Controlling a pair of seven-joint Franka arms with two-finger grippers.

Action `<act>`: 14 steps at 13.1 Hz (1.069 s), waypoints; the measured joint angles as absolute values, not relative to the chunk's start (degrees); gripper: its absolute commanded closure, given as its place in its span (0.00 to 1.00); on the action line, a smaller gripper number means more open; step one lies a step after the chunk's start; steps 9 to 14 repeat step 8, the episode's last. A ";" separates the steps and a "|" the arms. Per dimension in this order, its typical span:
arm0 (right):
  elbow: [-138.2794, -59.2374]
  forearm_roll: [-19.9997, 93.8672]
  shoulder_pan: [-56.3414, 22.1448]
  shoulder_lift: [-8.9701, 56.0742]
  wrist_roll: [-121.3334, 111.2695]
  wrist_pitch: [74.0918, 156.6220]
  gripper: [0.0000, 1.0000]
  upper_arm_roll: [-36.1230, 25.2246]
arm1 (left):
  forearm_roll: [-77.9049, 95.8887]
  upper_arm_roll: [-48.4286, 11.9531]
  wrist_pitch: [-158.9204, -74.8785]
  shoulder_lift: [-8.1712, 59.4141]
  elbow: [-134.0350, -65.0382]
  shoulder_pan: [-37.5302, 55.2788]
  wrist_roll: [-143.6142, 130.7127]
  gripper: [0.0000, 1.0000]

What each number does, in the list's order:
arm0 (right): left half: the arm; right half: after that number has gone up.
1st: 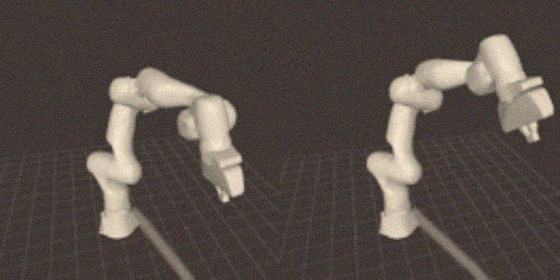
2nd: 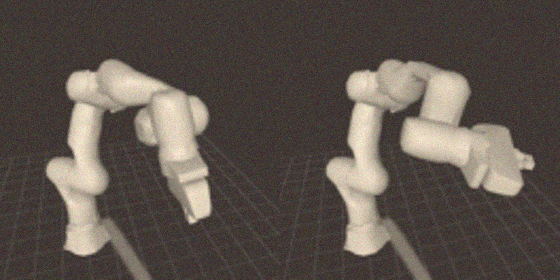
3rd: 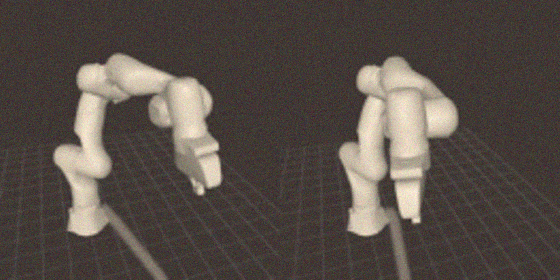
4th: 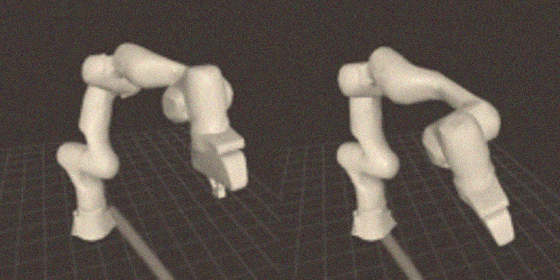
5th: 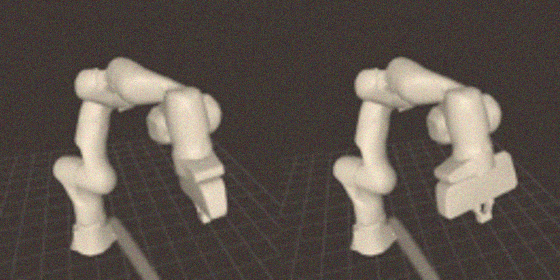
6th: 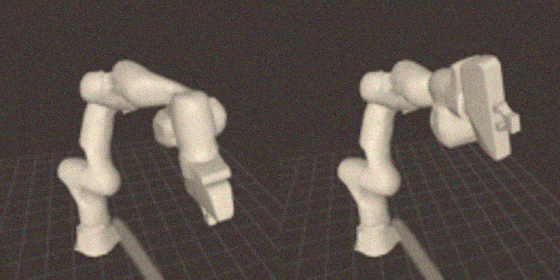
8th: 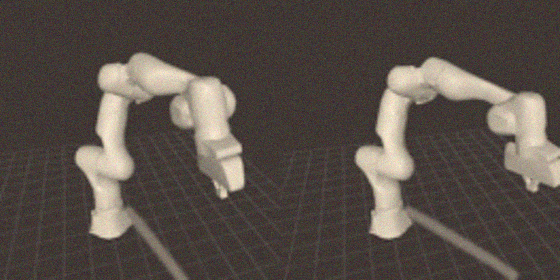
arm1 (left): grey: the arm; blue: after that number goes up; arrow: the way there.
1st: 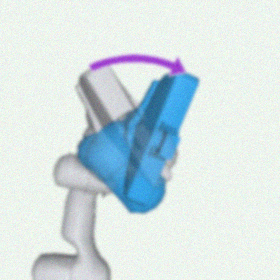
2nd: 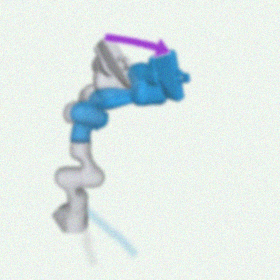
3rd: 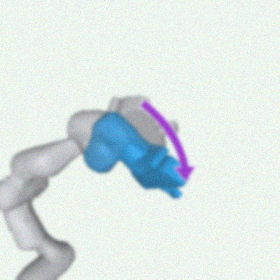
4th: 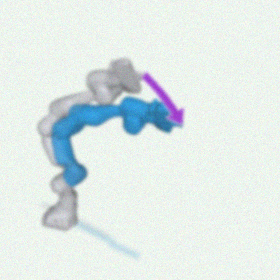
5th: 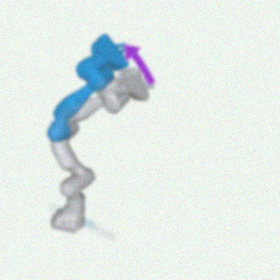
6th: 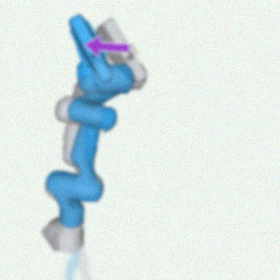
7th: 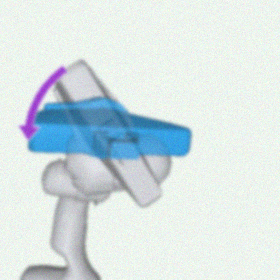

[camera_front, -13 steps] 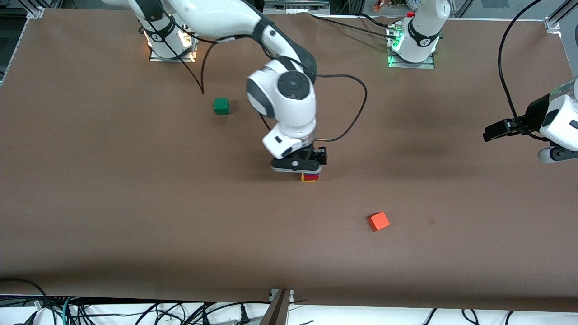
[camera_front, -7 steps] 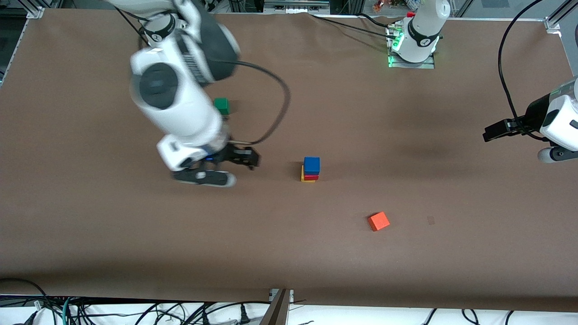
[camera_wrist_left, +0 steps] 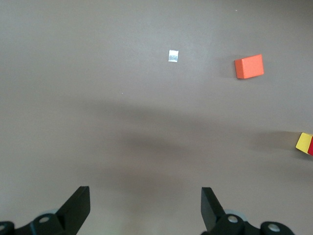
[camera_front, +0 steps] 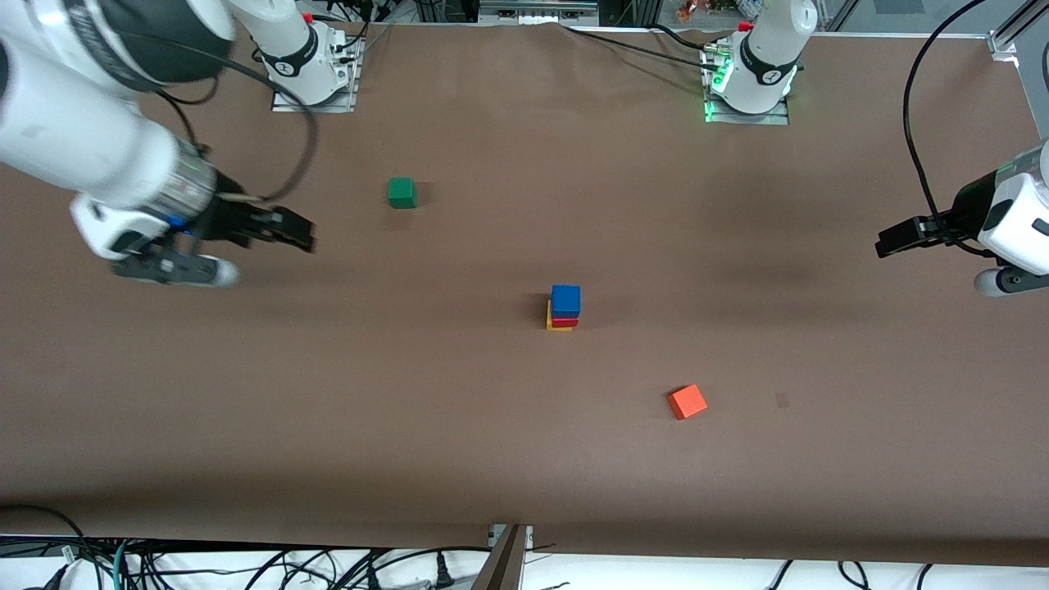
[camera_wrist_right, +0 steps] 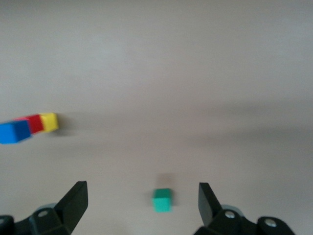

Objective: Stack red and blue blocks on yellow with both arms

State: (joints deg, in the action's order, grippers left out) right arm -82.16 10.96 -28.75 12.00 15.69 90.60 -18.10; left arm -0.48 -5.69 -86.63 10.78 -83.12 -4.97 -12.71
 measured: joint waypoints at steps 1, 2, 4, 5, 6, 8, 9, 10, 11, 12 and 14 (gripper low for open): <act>-84.97 9.62 -28.73 9.63 13.89 90.61 0.00 -19.22 | -0.48 -5.69 -86.63 10.78 -83.12 -4.97 -12.71 0.00; -87.27 8.48 -28.73 7.67 12.57 90.62 0.00 -19.92 | -0.48 -5.69 -86.63 10.78 -83.12 -4.97 -12.70 0.00; -89.54 6.93 -28.69 5.48 9.89 90.73 0.00 -20.54 | -0.48 -5.69 -86.63 10.78 -83.12 -4.97 -12.70 0.00; -89.87 6.35 -28.28 5.13 8.66 90.77 0.00 -20.44 | -0.48 -5.69 -86.63 10.78 -83.12 -4.97 -12.70 0.00; -89.97 5.90 -27.07 5.11 7.91 90.83 0.00 -19.59 | -0.48 -5.69 -86.64 10.78 -83.12 -4.97 -12.71 0.00; -90.06 4.88 -21.96 5.11 7.30 90.93 0.00 -14.72 | -0.48 -5.70 -86.85 10.77 -82.98 -4.97 -12.70 0.00; -90.06 4.88 -21.96 5.11 7.30 90.93 0.00 -14.72 | -0.48 -5.70 -86.85 10.77 -82.98 -4.97 -12.70 0.00; -90.06 4.88 -21.96 5.11 7.30 90.93 0.00 -14.72 | -0.48 -5.70 -86.85 10.77 -82.98 -4.97 -12.70 0.00; -90.06 4.88 -21.96 5.11 7.30 90.93 0.00 -14.72 | -0.48 -5.70 -86.85 10.77 -82.98 -4.97 -12.70 0.00; -90.06 4.88 -21.96 5.11 7.30 90.93 0.00 -14.72 | -0.48 -5.70 -86.85 10.77 -82.98 -4.97 -12.70 0.00; -90.06 4.88 -21.96 5.11 7.30 90.93 0.00 -14.72 | -0.48 -5.70 -86.85 10.77 -82.98 -4.97 -12.70 0.00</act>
